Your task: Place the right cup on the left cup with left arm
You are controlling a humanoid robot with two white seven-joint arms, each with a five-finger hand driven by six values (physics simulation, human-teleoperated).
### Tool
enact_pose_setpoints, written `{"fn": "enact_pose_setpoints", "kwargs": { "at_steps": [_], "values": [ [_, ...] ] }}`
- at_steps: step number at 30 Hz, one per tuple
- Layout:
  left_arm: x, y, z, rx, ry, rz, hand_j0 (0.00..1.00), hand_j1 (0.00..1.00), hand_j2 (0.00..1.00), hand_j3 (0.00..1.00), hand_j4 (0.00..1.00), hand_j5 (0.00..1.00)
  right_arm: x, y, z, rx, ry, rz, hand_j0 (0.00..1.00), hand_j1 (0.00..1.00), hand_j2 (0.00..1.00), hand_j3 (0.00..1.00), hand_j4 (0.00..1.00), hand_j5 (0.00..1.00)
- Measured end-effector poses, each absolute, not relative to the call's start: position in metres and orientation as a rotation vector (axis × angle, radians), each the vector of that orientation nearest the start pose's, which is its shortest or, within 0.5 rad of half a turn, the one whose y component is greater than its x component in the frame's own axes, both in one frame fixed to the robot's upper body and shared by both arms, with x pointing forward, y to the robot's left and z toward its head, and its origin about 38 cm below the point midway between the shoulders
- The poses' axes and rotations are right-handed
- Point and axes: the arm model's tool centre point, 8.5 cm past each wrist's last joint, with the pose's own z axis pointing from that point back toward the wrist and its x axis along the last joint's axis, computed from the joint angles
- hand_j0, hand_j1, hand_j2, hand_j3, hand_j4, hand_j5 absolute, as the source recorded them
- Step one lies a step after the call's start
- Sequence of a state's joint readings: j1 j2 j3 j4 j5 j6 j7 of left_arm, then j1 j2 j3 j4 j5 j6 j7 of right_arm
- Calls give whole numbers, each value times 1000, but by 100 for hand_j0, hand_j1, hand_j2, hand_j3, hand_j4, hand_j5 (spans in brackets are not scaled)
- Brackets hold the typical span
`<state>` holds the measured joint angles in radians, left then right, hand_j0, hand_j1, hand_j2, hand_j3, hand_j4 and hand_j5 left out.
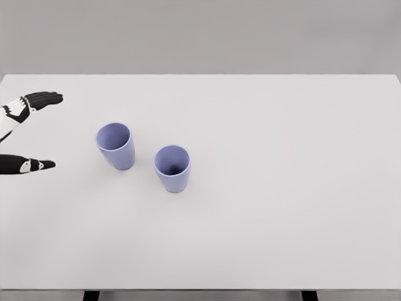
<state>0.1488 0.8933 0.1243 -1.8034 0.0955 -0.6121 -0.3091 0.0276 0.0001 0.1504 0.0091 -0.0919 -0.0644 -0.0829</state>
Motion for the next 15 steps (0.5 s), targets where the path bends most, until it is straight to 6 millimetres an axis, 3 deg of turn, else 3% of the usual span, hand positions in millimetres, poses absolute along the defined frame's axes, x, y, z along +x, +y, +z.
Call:
{"fn": "enact_pose_setpoints", "kwargs": {
  "at_steps": [6,15],
  "values": [
    [308,375,243,56,-1868,-1322,100,100,100,100,100,100,-14,-279,-261,-168,-28,59,100,100,100,100,100,100],
    [320,362,261,-106,-1935,-1227,100,100,100,100,100,100,-14,-279,-261,-168,-28,59,100,100,100,100,100,100]
  ]
}}
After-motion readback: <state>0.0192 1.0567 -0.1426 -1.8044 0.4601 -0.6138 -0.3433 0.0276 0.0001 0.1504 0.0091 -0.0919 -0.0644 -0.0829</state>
